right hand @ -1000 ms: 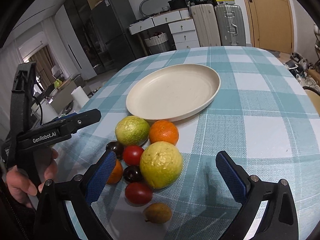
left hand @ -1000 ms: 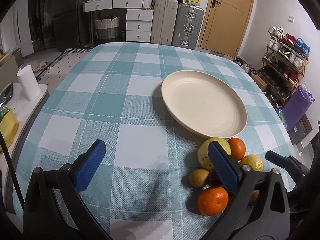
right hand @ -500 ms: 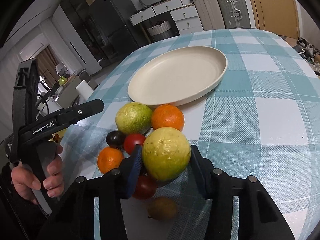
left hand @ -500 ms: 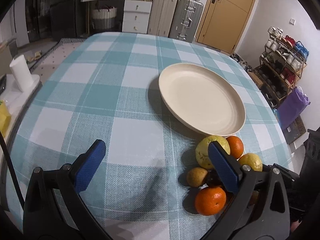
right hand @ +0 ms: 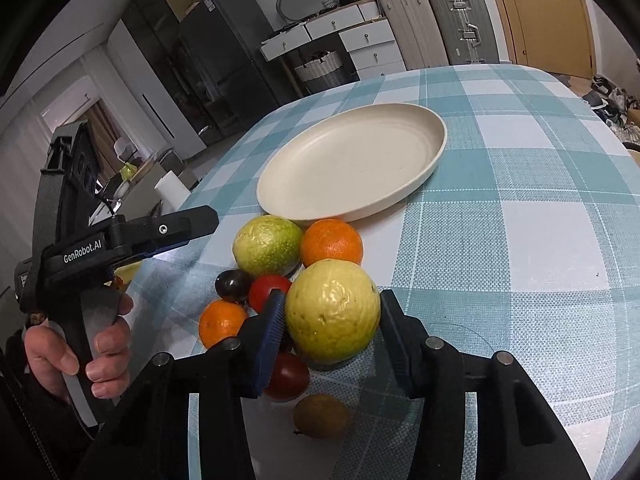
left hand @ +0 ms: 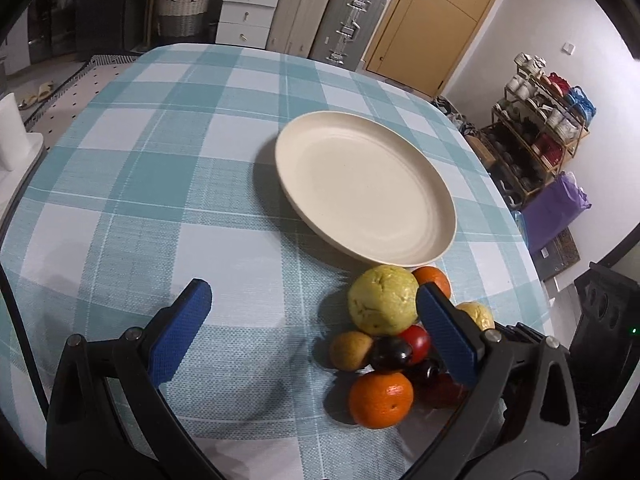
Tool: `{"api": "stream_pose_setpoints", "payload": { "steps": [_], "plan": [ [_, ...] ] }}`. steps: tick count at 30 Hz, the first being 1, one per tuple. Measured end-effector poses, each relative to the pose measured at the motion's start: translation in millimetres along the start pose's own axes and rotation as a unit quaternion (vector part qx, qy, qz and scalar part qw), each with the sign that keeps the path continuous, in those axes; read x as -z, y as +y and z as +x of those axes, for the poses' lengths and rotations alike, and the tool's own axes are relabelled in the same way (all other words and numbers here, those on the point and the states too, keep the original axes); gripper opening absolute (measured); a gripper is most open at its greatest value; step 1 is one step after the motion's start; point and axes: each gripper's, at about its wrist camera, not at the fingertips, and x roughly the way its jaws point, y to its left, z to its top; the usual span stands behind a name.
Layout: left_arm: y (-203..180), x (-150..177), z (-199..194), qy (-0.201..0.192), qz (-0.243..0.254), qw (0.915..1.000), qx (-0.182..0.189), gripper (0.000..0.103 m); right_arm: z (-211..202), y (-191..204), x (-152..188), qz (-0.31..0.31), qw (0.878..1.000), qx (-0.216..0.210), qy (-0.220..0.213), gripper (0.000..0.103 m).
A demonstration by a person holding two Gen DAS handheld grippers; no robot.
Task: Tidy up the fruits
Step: 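Grasp the green lime with the left gripper while the right gripper lifts its citrus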
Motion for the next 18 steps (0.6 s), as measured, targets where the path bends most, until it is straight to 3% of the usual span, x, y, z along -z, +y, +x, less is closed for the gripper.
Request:
{"api": "stream_pose_setpoints", "payload": {
  "steps": [13, 18],
  "plan": [
    [-17, 0, 21, 0.049, 0.016, 0.9979, 0.039, 0.101, -14, -8, -2, 0.003, 1.000, -0.006, -0.024, 0.048],
    [-22, 0, 29, 0.058, 0.022, 0.9967, 0.053, 0.083, -16, -9, -3, -0.003, 0.999, -0.006, -0.032, 0.048]
  ]
}}
